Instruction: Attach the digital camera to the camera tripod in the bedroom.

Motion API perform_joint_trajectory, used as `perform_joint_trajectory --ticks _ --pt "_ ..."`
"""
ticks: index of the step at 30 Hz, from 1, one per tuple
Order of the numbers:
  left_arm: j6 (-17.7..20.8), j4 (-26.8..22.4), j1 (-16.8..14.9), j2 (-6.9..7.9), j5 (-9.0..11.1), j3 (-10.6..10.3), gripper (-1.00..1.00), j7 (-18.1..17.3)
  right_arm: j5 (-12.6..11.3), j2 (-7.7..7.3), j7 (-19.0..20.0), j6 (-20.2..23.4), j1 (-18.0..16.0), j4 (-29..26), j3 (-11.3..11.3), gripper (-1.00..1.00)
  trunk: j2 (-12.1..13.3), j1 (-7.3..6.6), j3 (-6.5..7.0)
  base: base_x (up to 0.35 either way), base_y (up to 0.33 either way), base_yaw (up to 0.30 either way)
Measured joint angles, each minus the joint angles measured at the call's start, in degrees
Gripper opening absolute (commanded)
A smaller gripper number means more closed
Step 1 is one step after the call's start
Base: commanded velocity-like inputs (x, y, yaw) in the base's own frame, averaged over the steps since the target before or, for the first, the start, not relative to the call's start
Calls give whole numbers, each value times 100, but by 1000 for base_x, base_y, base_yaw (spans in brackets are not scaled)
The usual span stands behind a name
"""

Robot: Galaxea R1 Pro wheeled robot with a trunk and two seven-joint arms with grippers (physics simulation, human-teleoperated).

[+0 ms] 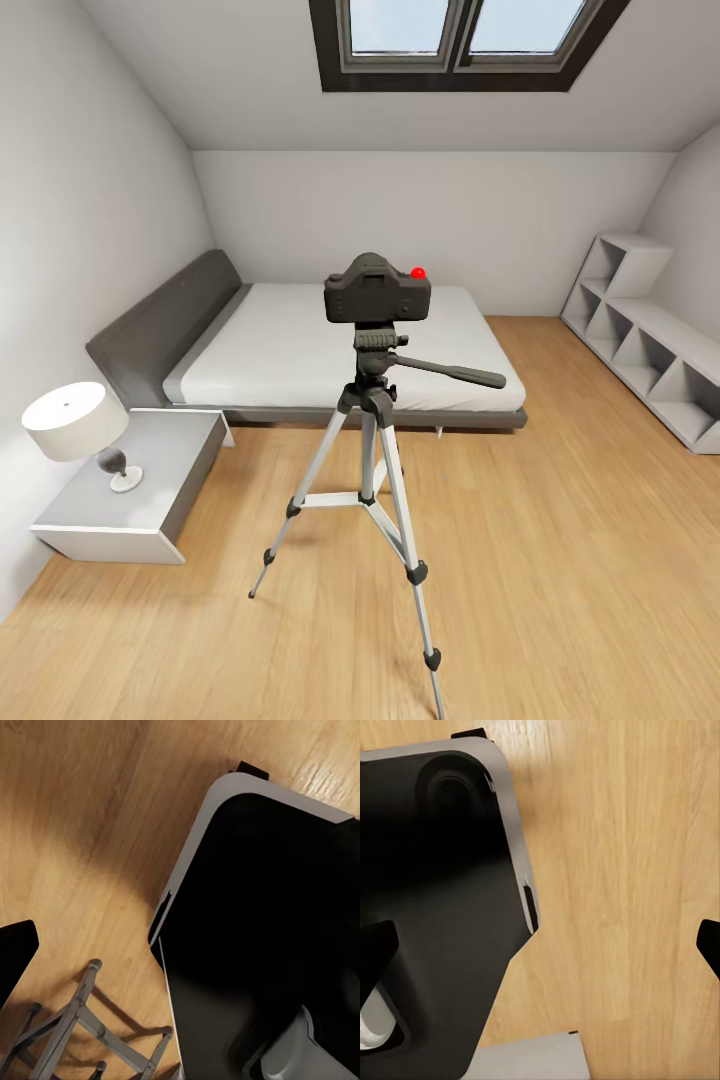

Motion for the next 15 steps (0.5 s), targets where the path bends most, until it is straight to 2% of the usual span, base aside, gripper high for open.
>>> perform_joint_trajectory --ticks 15 --pt "-1 -18 -1 9 -10 1 100 -2 -11 7 0 -1 1 0 0 100 0 0 38 0 0 0"
